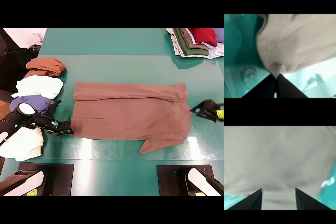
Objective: Fold the shirts.
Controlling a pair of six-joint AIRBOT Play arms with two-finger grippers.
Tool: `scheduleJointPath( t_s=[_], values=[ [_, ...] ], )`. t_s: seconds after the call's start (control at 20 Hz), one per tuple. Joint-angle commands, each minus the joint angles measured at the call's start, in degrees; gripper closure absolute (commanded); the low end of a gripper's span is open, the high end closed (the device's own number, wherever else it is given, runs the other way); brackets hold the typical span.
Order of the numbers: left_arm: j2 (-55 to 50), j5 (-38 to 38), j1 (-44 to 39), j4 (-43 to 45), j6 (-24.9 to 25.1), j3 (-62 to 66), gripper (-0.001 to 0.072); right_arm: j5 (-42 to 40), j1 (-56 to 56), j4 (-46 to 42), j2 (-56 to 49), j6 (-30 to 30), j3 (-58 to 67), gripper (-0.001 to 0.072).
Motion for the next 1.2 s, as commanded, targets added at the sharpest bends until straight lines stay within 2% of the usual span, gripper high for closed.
scheduleJointPath(
  t_s=[0.0,0.25,0.5,0.6,0.65,0.7,0.8,0.95,1.05,1.15],
  values=[
    [1.11,-0.44,-0.42,-0.04,-0.48,2.82,0.0683,3.1,-4.61,-6.69,3.17,1.62,-7.89,0.0262],
    [1.42,-0.2,-0.39,-0.13,0.52,3.17,0.0683,0.66,-7.17,-5.51,3.06,1.6,-22.25,0.026],
    [1.42,-0.2,-0.39,-0.11,0.52,3.17,0.0683,-5.84,-7.1,0.52,-0.76,1.29,-24.63,0.0283],
    [1.42,-0.2,-0.42,-0.11,0.52,3.17,0.0683,-6.34,-5.9,1.77,-1.55,0.37,-24.61,0.0409],
    [1.42,-0.28,-0.42,-0.09,0.52,3.17,0.0683,-6.14,-4.52,1.64,-1.62,-0.22,-24.63,0.0501],
    [1.42,-0.92,-0.39,0.0,0.59,3.19,0.0683,-5.42,-2.69,1.22,-1.2,-0.57,-24.59,0.0641],
    [2.14,-3.13,-0.39,1.49,0.83,3.37,0.0685,-2.67,0.46,-0.92,1.55,-0.5,-23.8,0.0694],
    [8.92,-6.82,-0.39,8.17,-2.43,3.52,0.0685,4.28,4.59,-9.09,9.51,3.91,-19.15,0.0694],
    [14.23,-12.96,-0.39,12.2,-2.67,3.48,0.0685,8.55,6.6,-12.98,15.45,6.21,-15.72,0.0695],
    [19.15,-18.95,-0.42,11.96,-3.43,3.48,0.0684,11.37,8.15,-13.73,20.98,8.28,-13.2,0.0694]
  ],
)
